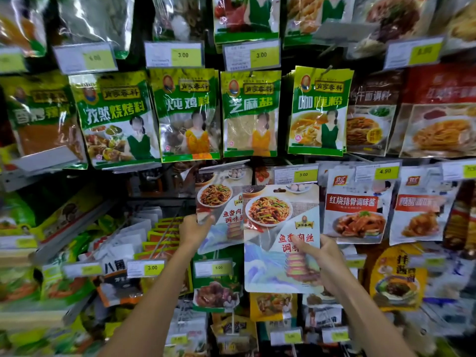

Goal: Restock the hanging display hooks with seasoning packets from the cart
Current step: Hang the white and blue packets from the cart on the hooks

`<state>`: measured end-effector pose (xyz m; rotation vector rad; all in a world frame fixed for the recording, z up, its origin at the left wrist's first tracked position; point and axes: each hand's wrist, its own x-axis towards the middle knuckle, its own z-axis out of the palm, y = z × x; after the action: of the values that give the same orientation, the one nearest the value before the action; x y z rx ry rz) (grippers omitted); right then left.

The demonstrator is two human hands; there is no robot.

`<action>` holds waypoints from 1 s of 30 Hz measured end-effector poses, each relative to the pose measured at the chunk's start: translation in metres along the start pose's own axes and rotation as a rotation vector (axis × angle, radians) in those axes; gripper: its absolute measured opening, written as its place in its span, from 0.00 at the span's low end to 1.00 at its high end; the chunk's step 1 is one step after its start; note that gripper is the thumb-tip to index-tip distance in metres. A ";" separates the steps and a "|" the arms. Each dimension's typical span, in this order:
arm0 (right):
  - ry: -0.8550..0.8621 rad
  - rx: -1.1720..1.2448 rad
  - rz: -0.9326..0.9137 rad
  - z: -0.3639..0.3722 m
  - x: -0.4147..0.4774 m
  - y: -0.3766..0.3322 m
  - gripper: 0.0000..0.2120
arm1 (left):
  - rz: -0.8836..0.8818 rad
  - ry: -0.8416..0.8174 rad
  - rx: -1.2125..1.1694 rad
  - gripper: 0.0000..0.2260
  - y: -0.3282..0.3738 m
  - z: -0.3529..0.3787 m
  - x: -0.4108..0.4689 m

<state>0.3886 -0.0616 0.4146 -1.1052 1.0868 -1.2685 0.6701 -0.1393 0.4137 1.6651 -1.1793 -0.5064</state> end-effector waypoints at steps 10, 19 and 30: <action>-0.159 -0.023 0.041 0.075 0.014 0.010 0.16 | 0.419 0.446 0.285 0.08 0.048 -0.120 -0.052; -0.155 0.047 0.055 0.111 0.042 0.000 0.10 | 0.906 0.708 0.369 0.12 0.175 -0.160 -0.019; -0.087 0.005 0.069 0.116 0.066 0.006 0.09 | 1.024 0.694 0.713 0.19 0.228 -0.143 0.048</action>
<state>0.5045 -0.1264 0.4266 -1.0999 1.0478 -1.1580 0.6964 -0.1207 0.6851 1.3127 -1.5186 1.1448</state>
